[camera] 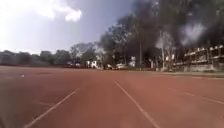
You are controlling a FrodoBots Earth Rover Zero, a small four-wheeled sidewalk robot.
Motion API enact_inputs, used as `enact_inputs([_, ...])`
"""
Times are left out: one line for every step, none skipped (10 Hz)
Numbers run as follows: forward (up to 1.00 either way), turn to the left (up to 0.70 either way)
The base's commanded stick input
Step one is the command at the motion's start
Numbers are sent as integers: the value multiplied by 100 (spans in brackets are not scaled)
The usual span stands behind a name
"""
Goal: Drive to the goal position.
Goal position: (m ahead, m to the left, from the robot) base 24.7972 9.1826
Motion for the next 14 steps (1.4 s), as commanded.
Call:
enact_inputs([70,0])
enact_inputs([70,0])
enact_inputs([70,0])
enact_inputs([70,0])
enact_inputs([70,0])
enact_inputs([70,0])
enact_inputs([70,0])
enact_inputs([70,0])
enact_inputs([70,0])
enact_inputs([70,0])
enact_inputs([70,0])
enact_inputs([70,0])
enact_inputs([70,0])
enact_inputs([70,0])
